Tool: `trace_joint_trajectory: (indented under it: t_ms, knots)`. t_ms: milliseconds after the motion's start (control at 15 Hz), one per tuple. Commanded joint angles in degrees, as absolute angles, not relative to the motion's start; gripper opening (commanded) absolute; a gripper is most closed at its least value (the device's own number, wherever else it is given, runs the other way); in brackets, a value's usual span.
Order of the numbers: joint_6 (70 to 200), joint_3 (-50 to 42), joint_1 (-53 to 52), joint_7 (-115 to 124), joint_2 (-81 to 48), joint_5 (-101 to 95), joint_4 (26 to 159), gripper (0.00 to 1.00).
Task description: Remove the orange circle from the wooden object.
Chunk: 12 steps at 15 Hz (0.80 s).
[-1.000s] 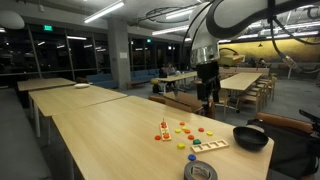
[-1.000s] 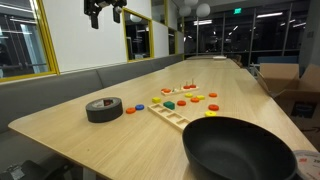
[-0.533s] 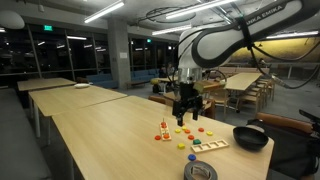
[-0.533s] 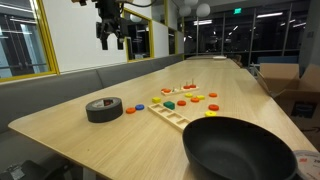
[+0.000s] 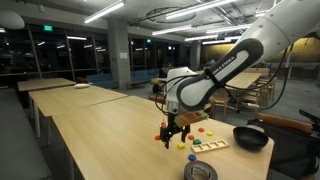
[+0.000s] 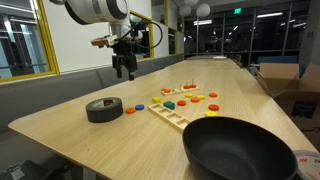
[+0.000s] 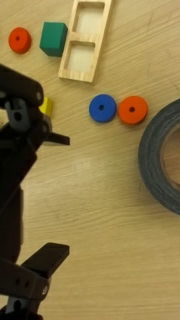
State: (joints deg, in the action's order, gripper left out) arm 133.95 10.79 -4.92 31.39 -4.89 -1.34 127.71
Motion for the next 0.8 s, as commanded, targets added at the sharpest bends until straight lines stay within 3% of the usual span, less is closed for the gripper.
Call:
trace_joint_trajectory:
  t_ms: [0, 733]
  knots:
    - [138.2, 7.4, -6.8, 35.4, -14.1, -5.1, 122.2, 1.0]
    - [137.7, -1.5, -9.4, 37.4, -27.2, -4.3, 103.4, 1.0]
